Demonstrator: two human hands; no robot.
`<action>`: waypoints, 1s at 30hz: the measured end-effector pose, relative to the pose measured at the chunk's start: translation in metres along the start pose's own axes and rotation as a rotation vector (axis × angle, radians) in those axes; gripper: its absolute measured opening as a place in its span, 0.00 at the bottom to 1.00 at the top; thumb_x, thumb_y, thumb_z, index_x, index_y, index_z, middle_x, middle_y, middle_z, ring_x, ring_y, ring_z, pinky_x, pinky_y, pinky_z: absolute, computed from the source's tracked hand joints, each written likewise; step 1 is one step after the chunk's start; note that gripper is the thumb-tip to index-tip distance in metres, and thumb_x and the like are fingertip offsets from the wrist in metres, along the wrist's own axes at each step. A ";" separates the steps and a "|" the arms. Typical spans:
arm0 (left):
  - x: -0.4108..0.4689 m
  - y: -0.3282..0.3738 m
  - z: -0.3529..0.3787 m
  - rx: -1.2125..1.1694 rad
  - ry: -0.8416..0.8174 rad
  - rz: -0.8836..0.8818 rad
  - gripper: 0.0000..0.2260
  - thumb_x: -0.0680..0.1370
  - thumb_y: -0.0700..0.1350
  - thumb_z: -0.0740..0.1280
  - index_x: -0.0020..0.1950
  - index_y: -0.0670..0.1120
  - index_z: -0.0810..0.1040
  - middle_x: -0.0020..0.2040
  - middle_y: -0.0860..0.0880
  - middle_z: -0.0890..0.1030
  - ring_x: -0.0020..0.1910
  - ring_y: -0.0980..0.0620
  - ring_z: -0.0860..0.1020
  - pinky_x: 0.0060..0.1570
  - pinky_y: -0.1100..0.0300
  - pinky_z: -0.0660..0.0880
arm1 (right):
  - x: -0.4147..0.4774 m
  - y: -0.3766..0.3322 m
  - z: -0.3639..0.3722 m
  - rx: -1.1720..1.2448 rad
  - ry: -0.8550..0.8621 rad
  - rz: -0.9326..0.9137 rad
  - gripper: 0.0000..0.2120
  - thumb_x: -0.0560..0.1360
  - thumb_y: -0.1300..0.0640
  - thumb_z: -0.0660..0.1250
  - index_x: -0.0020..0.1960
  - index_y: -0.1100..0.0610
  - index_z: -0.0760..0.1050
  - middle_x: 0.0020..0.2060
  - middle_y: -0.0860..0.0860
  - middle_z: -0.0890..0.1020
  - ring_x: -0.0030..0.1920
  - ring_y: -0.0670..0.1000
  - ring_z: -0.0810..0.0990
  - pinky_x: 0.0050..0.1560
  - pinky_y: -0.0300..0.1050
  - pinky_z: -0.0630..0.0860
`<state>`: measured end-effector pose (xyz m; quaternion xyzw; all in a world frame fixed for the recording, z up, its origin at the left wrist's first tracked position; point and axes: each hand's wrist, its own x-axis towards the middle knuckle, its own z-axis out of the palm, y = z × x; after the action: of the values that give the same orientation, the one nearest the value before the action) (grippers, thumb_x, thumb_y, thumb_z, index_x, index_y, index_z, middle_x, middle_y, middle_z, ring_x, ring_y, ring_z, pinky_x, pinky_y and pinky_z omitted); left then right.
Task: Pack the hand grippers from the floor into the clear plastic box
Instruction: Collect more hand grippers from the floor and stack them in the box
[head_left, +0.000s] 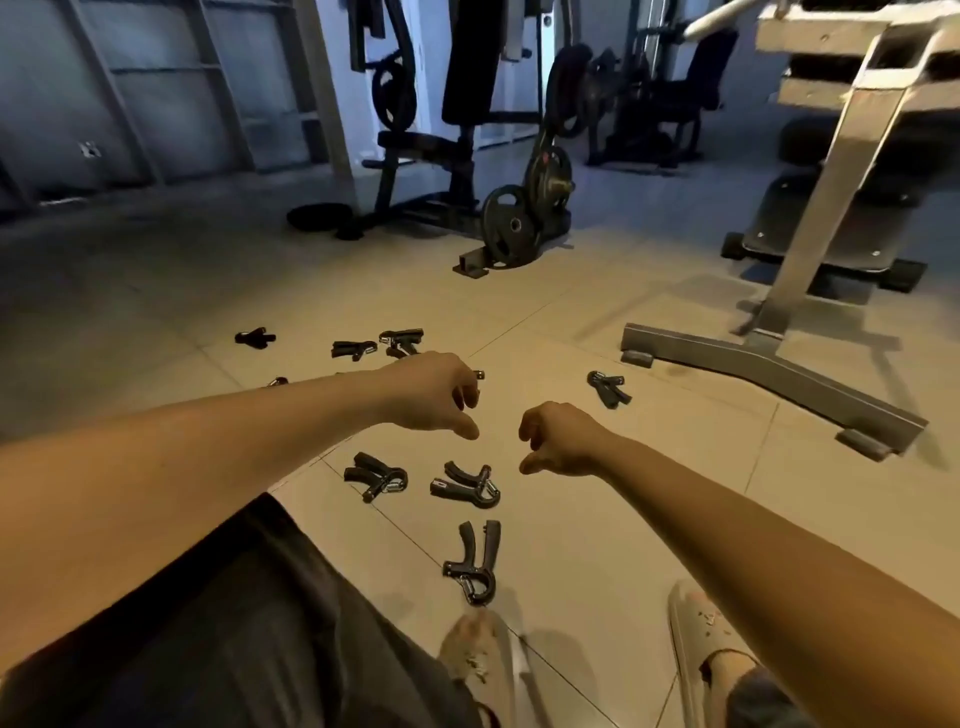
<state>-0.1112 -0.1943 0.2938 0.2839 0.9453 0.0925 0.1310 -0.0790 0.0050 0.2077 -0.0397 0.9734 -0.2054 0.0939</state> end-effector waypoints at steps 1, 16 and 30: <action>0.009 -0.009 0.006 0.026 -0.016 -0.015 0.20 0.74 0.55 0.76 0.62 0.48 0.80 0.56 0.51 0.81 0.53 0.52 0.79 0.55 0.54 0.80 | 0.011 0.004 0.008 -0.025 -0.009 0.002 0.23 0.72 0.51 0.78 0.63 0.57 0.77 0.55 0.53 0.82 0.55 0.55 0.80 0.54 0.50 0.79; 0.142 -0.172 0.200 0.009 -0.211 -0.231 0.24 0.74 0.55 0.75 0.67 0.48 0.76 0.58 0.48 0.80 0.53 0.48 0.78 0.52 0.53 0.77 | 0.142 0.074 0.191 -0.285 -0.238 -0.243 0.25 0.75 0.61 0.68 0.71 0.52 0.72 0.65 0.52 0.75 0.62 0.57 0.76 0.53 0.51 0.76; 0.260 -0.227 0.285 0.164 -0.302 0.030 0.42 0.70 0.59 0.76 0.80 0.50 0.62 0.79 0.49 0.64 0.77 0.46 0.62 0.75 0.48 0.61 | 0.196 0.111 0.269 -0.450 -0.407 -0.641 0.28 0.67 0.48 0.76 0.66 0.47 0.74 0.68 0.49 0.72 0.63 0.57 0.71 0.61 0.55 0.71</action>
<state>-0.3516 -0.2061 -0.0836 0.3183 0.9149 -0.0265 0.2467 -0.2213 -0.0222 -0.1111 -0.3987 0.8940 0.0050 0.2042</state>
